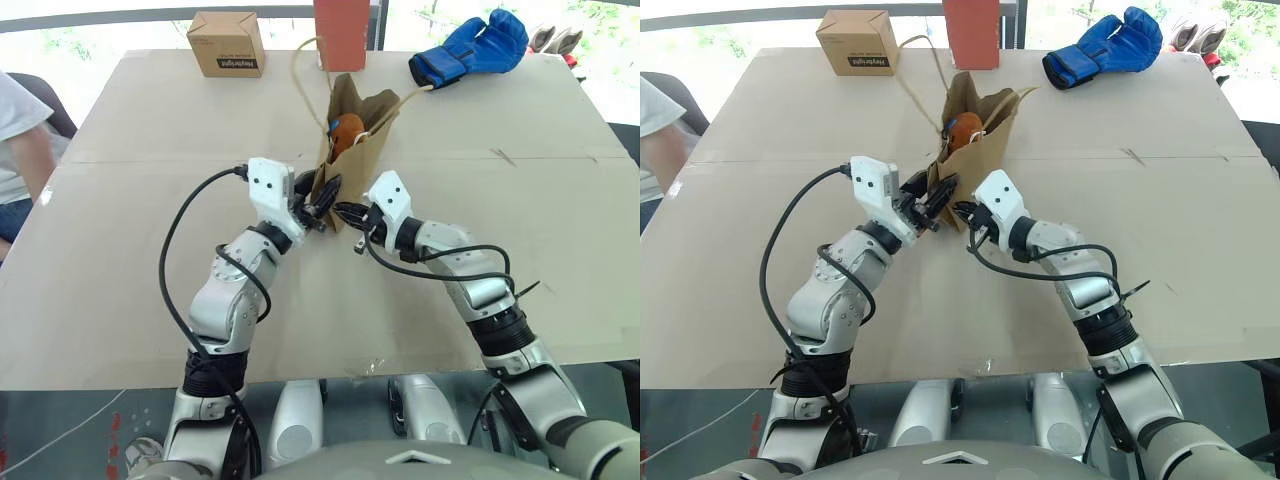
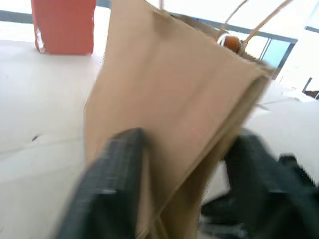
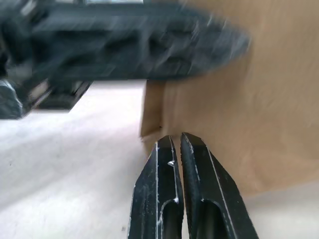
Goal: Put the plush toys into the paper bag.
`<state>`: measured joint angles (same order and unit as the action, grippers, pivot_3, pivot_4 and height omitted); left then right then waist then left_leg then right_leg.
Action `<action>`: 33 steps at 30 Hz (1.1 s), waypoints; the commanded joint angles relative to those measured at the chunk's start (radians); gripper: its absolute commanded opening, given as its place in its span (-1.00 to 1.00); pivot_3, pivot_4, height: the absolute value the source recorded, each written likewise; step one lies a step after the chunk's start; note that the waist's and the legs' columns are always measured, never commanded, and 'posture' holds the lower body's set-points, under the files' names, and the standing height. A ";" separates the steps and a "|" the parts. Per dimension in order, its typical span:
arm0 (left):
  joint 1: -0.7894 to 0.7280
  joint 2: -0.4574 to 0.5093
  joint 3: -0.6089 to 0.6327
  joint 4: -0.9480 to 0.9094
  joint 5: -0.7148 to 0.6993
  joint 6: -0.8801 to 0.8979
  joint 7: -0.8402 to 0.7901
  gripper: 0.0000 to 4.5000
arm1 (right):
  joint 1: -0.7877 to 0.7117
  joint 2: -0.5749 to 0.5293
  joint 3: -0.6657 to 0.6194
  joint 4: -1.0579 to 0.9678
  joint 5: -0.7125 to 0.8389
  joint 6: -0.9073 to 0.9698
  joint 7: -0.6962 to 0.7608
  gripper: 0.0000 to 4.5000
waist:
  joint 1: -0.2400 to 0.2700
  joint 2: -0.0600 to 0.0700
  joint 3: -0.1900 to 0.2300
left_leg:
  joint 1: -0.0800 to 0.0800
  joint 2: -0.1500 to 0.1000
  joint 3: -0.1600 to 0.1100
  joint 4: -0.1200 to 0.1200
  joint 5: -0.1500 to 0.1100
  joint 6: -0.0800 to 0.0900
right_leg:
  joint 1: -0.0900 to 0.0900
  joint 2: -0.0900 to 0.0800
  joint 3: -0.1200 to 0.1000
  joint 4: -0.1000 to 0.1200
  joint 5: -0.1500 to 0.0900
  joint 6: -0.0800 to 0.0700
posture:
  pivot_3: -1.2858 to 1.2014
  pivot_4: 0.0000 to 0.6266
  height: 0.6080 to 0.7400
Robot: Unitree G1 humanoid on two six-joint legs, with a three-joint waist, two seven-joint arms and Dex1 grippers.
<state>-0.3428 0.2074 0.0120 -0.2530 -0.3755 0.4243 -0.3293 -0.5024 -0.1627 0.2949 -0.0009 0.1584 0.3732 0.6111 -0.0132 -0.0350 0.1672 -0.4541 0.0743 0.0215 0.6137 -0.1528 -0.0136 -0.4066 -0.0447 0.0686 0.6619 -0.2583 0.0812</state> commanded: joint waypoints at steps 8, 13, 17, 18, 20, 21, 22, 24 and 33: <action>-0.130 0.205 0.055 0.196 -0.115 -0.182 -0.513 -1.00 | 0.288 -0.172 -0.225 -0.590 0.187 0.163 0.003 -0.33 | 0.004 0.000 0.000 | -0.001 0.000 -0.001 0.000 0.000 0.000 | 0.000 0.000 0.000 -0.001 0.000 0.000 | 0.03 -0.52 1.00; -0.317 0.330 0.045 0.570 -0.120 -0.413 -0.991 -1.00 | 0.604 -0.421 -0.570 -0.868 0.370 0.270 0.106 0.62 | 0.012 0.001 0.000 | -0.002 -0.001 0.000 0.000 0.000 0.000 | 0.000 -0.001 -0.001 -0.004 -0.003 -0.004 | 0.03 -0.52 1.00; -0.468 0.313 0.027 0.889 -0.067 -0.643 -1.217 -1.00 | 0.769 -0.486 -0.789 -0.945 0.474 0.278 0.136 0.98 | 0.007 0.000 0.000 | 0.000 -0.001 0.000 0.000 0.000 0.000 | 0.002 -0.001 -0.001 -0.003 -0.002 -0.004 | 0.03 -0.52 1.00; -0.511 0.307 0.000 0.980 -0.050 -0.705 -1.256 -1.00 | 0.814 -0.488 -0.843 -0.970 0.482 0.279 0.132 0.98 | 0.007 0.000 0.000 | 0.000 -0.001 0.000 0.000 0.000 0.000 | 0.002 -0.001 -0.001 -0.004 -0.003 -0.004 | 0.03 -0.52 1.00; -0.560 0.310 -0.055 1.094 -0.028 -0.783 -1.285 -1.00 | 0.856 -0.491 -0.890 -1.001 0.491 0.282 0.110 0.98 | -0.002 -0.001 -0.001 | 0.001 -0.001 -0.001 0.001 0.000 0.000 | 0.004 -0.001 -0.001 -0.004 -0.003 -0.004 | 0.03 -0.52 1.00; -0.570 0.314 -0.072 1.121 -0.030 -0.794 -1.285 -1.00 | 0.860 -0.491 -0.893 -1.009 0.492 0.285 0.098 0.98 | 0.000 -0.001 -0.001 | 0.001 -0.001 -0.001 0.001 0.000 0.000 | 0.004 -0.001 -0.001 -0.004 -0.003 -0.004 | 0.03 -0.52 1.00; -0.583 0.315 -0.080 1.149 -0.033 -0.803 -1.285 -1.00 | 0.862 -0.495 -0.891 -1.013 0.493 0.285 0.088 0.98 | 0.000 -0.001 -0.001 | 0.001 -0.001 -0.001 0.001 0.000 0.001 | 0.004 -0.001 -0.001 -0.004 -0.003 -0.004 | 0.03 -0.52 1.00; -0.605 0.320 -0.097 1.197 -0.056 -0.797 -1.285 -0.76 | 0.859 -0.504 -0.879 -1.017 0.493 0.287 0.064 1.00 | 0.000 -0.001 -0.001 | 0.001 -0.001 -0.001 0.001 0.000 0.001 | 0.004 -0.001 -0.001 -0.004 -0.003 -0.004 | 0.03 -0.52 1.00; -0.405 0.458 0.039 0.809 -0.168 -0.353 -1.170 0.49 | 0.860 -0.527 -0.868 -0.936 0.476 0.219 0.085 1.00 | -0.013 -0.001 -0.001 | 0.001 0.000 -0.002 0.001 0.000 0.001 | 0.004 -0.001 -0.001 -0.003 -0.003 -0.004 | 0.03 -0.52 1.00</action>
<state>-0.7925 0.6400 0.0159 0.6870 -0.5053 -0.0454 -1.5501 0.3562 -0.6813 -0.5548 -0.9419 0.6358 0.6266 0.6819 -0.0267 -0.0359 0.1663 -0.4526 0.0741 0.0198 0.6139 -0.1532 -0.0129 -0.4023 -0.0458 0.0676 0.6595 -0.2611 0.0778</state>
